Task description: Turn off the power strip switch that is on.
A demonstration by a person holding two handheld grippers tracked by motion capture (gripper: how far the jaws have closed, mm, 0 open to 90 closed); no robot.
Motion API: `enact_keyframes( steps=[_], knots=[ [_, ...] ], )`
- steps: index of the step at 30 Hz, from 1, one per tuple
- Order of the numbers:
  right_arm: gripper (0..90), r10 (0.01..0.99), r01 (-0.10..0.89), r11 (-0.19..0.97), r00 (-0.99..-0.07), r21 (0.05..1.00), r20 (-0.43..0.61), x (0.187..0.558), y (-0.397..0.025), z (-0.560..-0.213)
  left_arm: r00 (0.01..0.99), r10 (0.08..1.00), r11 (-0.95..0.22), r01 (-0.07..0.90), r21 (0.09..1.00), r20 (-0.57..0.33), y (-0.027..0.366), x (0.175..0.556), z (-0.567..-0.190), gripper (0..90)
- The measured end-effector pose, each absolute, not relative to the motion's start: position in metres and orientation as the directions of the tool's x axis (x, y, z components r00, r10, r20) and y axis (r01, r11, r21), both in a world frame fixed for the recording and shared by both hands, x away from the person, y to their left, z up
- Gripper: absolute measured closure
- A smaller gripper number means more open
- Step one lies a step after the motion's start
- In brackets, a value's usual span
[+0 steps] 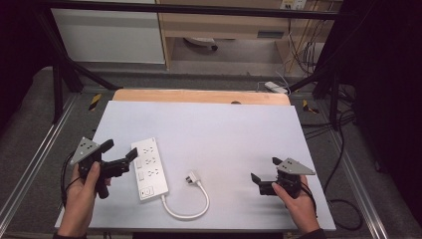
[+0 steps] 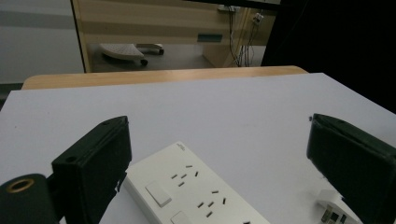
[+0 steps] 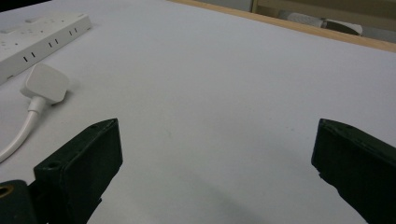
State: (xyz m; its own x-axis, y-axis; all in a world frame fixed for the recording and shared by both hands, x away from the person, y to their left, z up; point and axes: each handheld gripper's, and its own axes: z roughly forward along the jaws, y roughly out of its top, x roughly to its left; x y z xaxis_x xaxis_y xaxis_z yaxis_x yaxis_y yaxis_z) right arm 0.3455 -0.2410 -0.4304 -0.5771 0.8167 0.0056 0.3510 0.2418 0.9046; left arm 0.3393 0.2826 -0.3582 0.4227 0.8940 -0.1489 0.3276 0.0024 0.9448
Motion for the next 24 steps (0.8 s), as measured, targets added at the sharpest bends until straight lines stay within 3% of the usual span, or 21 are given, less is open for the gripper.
enact_keyframes(
  steps=[24],
  knots=[
    [2.2, 0.82, 0.354, 0.244, -0.572, 0.903, 0.003, 0.347, -0.242, -0.431, 0.402, 0.905, -0.009, 0.343, 0.939, -0.138, 0.32, 0.315, -0.394, 6.5]
  ],
)
